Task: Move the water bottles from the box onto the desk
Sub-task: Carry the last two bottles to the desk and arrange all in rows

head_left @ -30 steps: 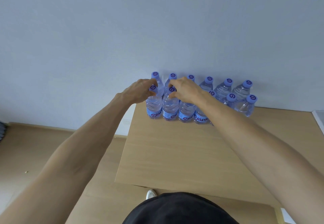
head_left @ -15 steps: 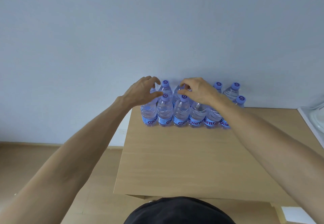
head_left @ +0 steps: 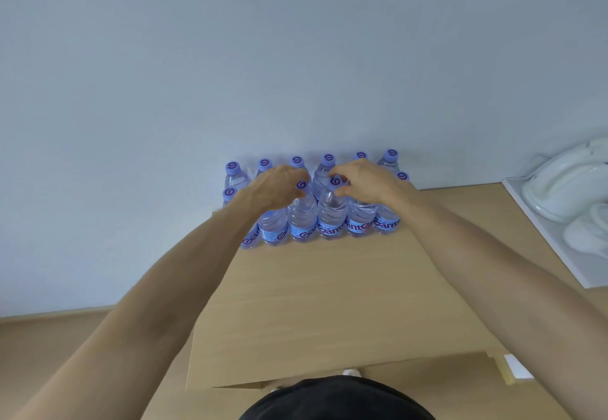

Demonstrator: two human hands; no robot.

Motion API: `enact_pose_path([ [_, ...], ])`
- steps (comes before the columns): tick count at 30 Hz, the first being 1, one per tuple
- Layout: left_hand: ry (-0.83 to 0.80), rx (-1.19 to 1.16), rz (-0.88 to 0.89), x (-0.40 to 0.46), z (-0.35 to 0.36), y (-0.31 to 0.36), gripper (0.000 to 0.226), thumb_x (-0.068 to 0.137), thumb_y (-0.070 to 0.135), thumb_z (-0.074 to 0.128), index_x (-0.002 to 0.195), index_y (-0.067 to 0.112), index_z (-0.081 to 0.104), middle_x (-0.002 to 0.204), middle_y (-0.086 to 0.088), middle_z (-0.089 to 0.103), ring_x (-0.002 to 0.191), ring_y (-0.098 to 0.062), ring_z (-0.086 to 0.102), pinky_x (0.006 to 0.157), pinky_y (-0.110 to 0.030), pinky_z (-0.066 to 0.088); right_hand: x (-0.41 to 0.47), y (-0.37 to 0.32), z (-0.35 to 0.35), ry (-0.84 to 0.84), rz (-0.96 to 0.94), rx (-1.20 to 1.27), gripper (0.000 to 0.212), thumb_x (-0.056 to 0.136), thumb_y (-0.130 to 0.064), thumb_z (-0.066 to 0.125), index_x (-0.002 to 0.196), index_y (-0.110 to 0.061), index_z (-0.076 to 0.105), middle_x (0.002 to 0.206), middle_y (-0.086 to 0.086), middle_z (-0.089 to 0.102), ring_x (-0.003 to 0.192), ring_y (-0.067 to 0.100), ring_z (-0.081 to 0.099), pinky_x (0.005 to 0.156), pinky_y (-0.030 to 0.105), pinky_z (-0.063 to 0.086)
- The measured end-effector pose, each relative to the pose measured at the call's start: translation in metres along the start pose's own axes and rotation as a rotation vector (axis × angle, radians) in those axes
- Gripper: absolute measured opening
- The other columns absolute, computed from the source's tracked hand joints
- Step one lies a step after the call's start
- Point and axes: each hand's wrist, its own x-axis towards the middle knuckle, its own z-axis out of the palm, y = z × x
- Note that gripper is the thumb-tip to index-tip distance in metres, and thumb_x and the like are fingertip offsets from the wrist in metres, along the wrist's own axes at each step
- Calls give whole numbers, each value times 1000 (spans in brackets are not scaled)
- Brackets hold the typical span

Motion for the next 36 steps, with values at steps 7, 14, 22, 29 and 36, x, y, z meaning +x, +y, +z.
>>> enact_pose_path([
  [7,-2,-15,-92,4,5,1,36,94,39,55,117,11,52,114,-12,60,99,-33,59,74,-39,46,5,-4,2,-14,24,-37,44,90,-32,65,130,-18,56,116,12,61,101,31,60,74,35,45],
  [14,-12,-51,-69,4,6,-1,31,94,35,57,118,17,53,115,-12,59,101,-34,59,81,-45,49,11,-5,1,-38,-7,-67,32,92,-23,65,123,-19,59,106,13,60,86,29,58,76,43,53],
  [22,4,-86,-20,5,7,-4,27,93,32,59,116,18,54,113,-10,60,98,-32,59,77,-43,49,14,-3,-3,-26,-7,-93,43,87,-39,69,119,-12,60,105,11,60,91,29,59,67,34,44],
  [29,11,-110,-12,5,7,-5,25,92,31,61,114,20,56,112,-9,61,97,-31,59,77,-43,50,15,-1,-1,-31,-49,-106,31,91,-25,67,120,-17,60,98,10,54,79,26,54,68,39,50],
  [36,36,-105,-25,3,10,-2,29,93,32,60,117,17,54,114,-10,60,100,-32,58,75,-39,46,7,-1,4,4,-10,-82,38,91,-28,66,127,-18,57,100,14,62,89,31,61,73,41,52],
])
